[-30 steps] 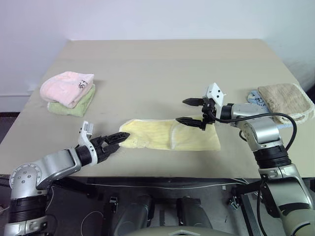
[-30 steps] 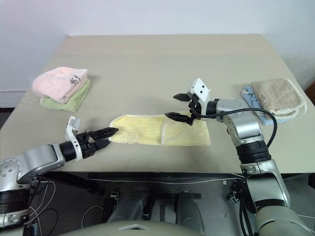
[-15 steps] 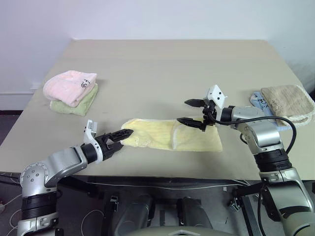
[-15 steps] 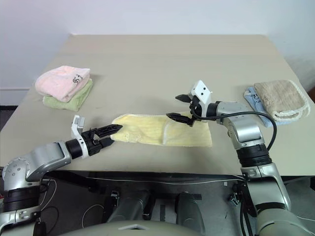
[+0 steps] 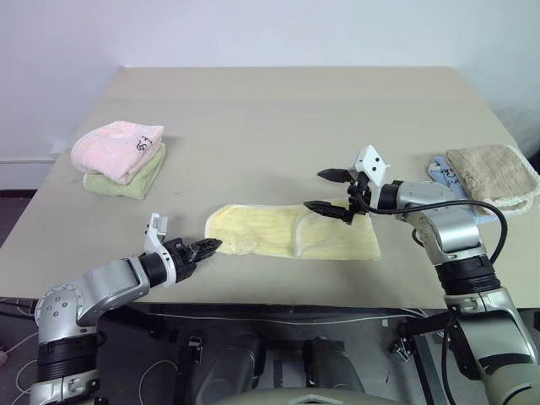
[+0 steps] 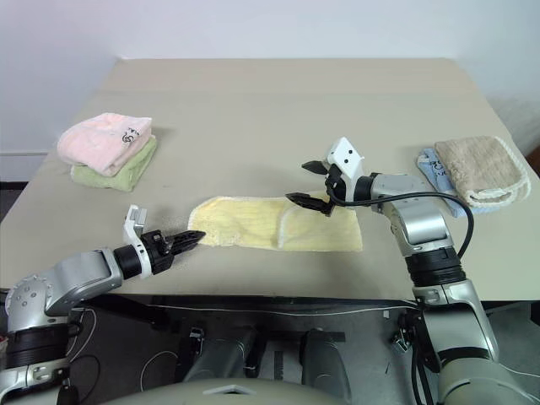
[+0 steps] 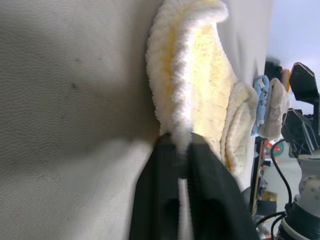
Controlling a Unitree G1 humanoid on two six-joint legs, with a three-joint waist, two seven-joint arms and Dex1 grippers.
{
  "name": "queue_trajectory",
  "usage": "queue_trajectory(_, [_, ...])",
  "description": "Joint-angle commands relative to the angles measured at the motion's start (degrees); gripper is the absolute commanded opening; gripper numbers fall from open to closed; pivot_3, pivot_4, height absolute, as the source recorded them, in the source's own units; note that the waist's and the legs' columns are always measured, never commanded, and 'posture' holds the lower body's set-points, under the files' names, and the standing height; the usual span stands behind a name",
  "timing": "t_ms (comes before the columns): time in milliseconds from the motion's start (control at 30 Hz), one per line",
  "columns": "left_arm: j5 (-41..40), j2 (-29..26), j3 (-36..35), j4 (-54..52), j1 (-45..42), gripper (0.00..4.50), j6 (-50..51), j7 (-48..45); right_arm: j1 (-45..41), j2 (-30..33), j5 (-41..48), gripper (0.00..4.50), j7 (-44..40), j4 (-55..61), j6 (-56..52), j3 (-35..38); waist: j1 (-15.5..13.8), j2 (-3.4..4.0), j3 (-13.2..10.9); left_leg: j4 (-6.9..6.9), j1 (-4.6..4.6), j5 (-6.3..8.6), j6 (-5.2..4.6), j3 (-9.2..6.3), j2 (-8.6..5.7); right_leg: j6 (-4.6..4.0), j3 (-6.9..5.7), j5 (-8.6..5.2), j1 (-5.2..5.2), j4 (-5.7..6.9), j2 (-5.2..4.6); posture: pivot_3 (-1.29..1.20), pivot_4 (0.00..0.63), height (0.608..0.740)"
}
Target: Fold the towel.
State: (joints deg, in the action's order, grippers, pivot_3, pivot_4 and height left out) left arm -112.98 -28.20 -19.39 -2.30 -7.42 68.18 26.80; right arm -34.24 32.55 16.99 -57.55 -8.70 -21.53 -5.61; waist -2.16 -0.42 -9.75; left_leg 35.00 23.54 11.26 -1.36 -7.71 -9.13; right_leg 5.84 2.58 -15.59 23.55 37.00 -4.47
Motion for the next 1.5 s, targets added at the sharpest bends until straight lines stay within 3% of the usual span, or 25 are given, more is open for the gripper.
queue_trajectory(33, [-0.02,-2.7,-1.07,0.28,-0.09,0.04,0.88,-1.92,-0.74,0.11,0.1,4.5,0.1,1.3,0.99,1.28,0.0,-0.02,-0.01,0.0,0.0,0.0,0.0,0.0,0.0,0.0,0.0,0.0,0.0,0.0,0.0,0.0,0.15,0.74])
queue_trajectory(200, [-0.02,-8.89,-0.48,3.18,-2.41,0.04,2.05,-5.29,-0.16,0.73,1.62,4.5,-1.0,2.72,-0.09,2.06,0.06,0.0,-0.03,-0.04,0.0,0.0,0.0,0.0,0.0,-0.01,0.01,-0.01,0.05,0.01,0.01,0.0,0.15,0.74])
queue_trajectory(367, [0.93,-20.17,1.56,10.13,-7.52,0.04,3.74,-8.82,0.64,1.84,3.76,4.5,-2.0,4.51,-2.41,3.85,0.04,-0.04,-0.08,-0.07,0.08,0.0,0.01,-0.01,0.0,-0.03,0.01,-0.02,0.22,0.01,0.01,0.0,0.15,0.74])
queue_trajectory(500, [6.31,-25.83,3.08,14.52,-14.23,0.04,6.39,-15.65,0.81,2.23,3.29,4.5,-1.33,4.15,-2.25,4.37,0.03,-0.04,-0.08,-0.11,0.3,0.0,0.01,0.01,-0.01,-0.02,0.03,-0.01,0.52,0.01,0.01,0.0,0.15,0.74])
queue_trajectory(633, [13.9,-27.11,5.84,14.83,-22.11,0.04,9.04,-24.5,1.35,2.42,3.49,4.5,-1.34,4.28,-2.11,4.82,0.0,-0.05,-0.08,-0.07,0.76,-0.05,0.08,0.01,0.0,0.17,0.03,0.11,0.98,0.12,0.03,0.0,0.15,0.74])
queue_trajectory(767, [21.5,-24.87,9.98,12.38,-31.39,0.04,10.61,-33.25,1.98,2.83,3.47,4.5,-1.08,4.76,-2.15,5.33,0.02,-0.08,-0.1,-0.03,0.9,-0.09,0.13,0.01,-0.02,0.2,0.01,0.13,0.99,0.09,0.03,0.0,0.15,0.74])
queue_trajectory(1067, [27.03,-12.95,16.99,11.57,-46.22,0.04,16.67,-43.16,3.3,5.86,4.11,4.5,1.52,6.02,-3.51,10.08,0.34,-0.13,-0.13,-0.04,0.91,-0.14,0.2,0.01,-0.02,0.22,0.03,0.13,0.93,0.12,0.04,0.0,0.15,0.74])
queue_trajectory(1233, [31.56,-6.09,20.76,11.28,-49.11,0.04,19.34,-47.82,4.43,8.32,4.02,4.5,3.66,6.51,-3.94,13.16,0.52,-0.15,-0.14,0.03,0.92,-0.19,0.26,0.02,-0.02,0.23,0.03,0.14,0.9,0.15,0.04,0.0,0.15,0.74])
queue_trajectory(1500, [43.06,0.18,28.49,13.48,-52.76,0.04,20.79,-57.15,8.5,9.93,4.63,4.5,6.92,11.86,-6.41,15.37,1.31,-0.17,-0.15,0.08,0.94,-0.21,0.29,0.02,-0.02,0.23,0.03,0.14,0.89,0.17,0.03,0.0,0.15,0.74])
